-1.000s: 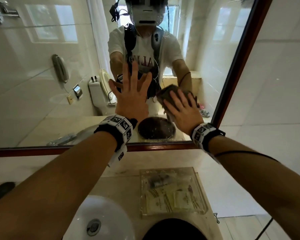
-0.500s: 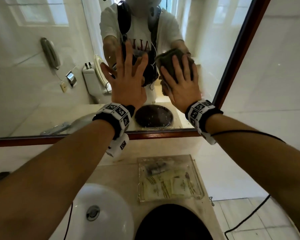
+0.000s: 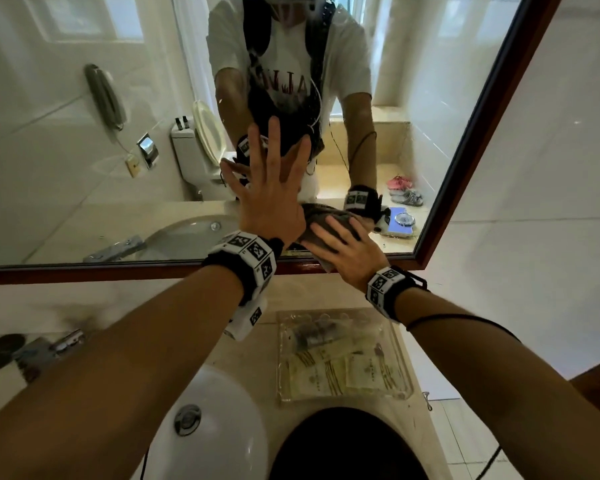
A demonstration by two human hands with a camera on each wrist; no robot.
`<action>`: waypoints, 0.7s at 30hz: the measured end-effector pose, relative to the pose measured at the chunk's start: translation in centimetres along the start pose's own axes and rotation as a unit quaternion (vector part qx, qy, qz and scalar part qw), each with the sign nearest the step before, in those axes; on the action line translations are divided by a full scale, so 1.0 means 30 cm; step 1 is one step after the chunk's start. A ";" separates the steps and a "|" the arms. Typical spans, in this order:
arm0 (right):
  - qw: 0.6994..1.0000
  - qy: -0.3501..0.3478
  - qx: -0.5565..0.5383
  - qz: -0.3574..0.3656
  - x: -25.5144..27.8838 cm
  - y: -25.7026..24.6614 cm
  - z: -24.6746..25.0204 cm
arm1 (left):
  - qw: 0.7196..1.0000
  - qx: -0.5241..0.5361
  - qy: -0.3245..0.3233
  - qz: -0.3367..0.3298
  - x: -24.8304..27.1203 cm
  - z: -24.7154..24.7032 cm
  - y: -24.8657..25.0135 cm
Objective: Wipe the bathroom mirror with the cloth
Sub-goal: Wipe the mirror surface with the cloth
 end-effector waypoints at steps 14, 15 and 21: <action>0.967 0.155 0.002 -0.202 -0.243 0.443 0.300 | 1.000 -0.010 -0.023 0.009 -0.004 -0.017 0.012; 0.962 0.161 0.000 -0.219 -0.253 0.450 0.308 | 1.000 -0.011 -0.022 0.009 -0.004 -0.018 0.011; 0.946 0.173 -0.019 -0.272 -0.212 0.358 0.233 | 1.000 -0.011 -0.012 0.011 -0.008 -0.029 0.017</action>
Point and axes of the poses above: each hand's wrist, its own x-axis away from the middle knuckle, its own z-axis out of the back of the hand, y = z × x, the point moved 3 cm from there along -x, towards the middle knuckle, and after that the axes turned 1 degree about y, right-handed, at the moved point
